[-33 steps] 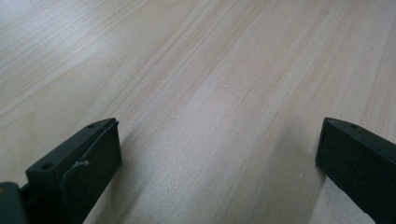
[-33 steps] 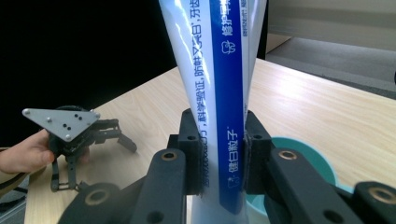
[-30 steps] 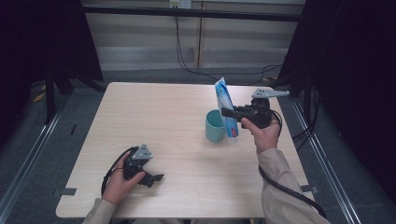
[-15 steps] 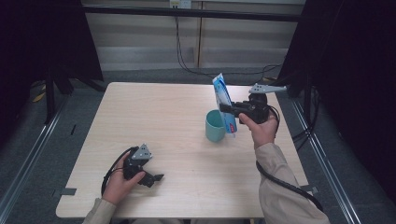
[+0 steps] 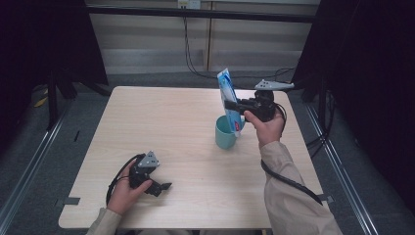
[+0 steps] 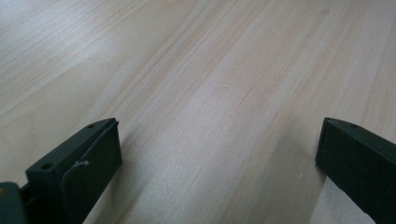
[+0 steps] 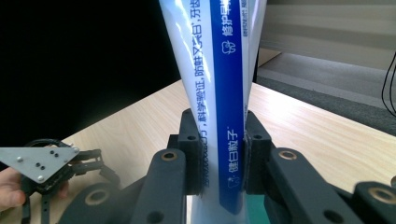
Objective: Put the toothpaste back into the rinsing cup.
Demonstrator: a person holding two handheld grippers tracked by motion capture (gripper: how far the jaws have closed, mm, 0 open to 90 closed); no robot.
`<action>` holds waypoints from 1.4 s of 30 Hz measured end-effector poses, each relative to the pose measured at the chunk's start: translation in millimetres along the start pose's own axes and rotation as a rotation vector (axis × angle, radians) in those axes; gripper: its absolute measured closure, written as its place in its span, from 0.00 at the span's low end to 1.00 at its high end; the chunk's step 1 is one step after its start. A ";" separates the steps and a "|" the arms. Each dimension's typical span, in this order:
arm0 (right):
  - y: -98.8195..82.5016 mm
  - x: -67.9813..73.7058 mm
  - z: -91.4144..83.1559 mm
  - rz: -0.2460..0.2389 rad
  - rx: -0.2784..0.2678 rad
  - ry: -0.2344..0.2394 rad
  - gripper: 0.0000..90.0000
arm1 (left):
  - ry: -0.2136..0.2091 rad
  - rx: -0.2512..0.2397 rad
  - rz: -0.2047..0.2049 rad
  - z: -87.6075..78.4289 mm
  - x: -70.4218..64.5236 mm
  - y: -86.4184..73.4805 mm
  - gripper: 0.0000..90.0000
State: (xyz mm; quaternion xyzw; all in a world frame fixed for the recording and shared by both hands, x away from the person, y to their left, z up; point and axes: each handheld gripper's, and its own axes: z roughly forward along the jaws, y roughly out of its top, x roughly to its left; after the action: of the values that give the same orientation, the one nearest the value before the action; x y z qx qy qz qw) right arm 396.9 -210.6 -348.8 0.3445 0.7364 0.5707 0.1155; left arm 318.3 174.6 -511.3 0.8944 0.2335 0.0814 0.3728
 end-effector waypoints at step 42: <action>3.9 -21.0 28.7 0.021 -0.048 -0.059 0.83 | -0.003 0.002 0.000 -0.2 0.1 0.1 0.00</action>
State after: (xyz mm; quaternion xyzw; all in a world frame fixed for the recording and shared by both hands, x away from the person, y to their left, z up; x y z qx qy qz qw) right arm 430.1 -201.8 -359.2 0.3659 0.7152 0.5788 0.1396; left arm 318.4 174.7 -511.1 0.8948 0.2330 0.0799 0.3723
